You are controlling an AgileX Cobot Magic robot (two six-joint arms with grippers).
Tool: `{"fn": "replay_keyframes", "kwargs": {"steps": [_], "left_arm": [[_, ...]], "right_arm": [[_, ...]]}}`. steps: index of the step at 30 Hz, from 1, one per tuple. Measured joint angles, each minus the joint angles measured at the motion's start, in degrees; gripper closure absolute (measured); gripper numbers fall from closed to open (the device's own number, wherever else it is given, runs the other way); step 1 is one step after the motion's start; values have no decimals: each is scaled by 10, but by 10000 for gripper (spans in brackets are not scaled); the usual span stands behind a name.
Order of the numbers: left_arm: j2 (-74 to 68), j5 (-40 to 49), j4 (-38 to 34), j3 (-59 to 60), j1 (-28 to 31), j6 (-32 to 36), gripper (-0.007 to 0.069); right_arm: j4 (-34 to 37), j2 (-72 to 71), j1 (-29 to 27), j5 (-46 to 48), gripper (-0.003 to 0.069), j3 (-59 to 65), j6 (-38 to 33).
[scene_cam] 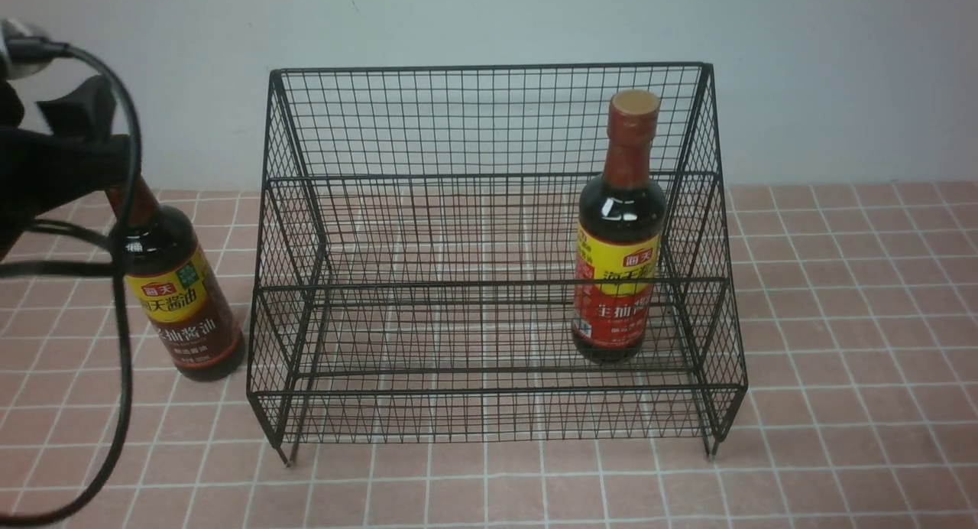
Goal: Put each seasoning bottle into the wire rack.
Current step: Use the left arm to grab the condiment bottle closest to it
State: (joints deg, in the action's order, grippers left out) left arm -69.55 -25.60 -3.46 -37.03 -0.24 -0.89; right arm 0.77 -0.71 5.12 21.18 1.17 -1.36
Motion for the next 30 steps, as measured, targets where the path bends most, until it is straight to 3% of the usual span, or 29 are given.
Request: {"fn": "replay_keyframes", "kwargs": {"steps": [21,24,27,30], "left_arm": [[-166,-4,-2,-31,0,0,82],[-172,-5,-2,-32,0,-3,183],[-169,-4,-2,-35,0,-5,377],[-158,12,-2,-35,0,-5,369]], "right_arm": [[0,0,0,0,667,0,0],[0,0,0,0,667,0,0],[0,0,0,0,667,0,0],[0,0,0,0,667,0,0]]}}
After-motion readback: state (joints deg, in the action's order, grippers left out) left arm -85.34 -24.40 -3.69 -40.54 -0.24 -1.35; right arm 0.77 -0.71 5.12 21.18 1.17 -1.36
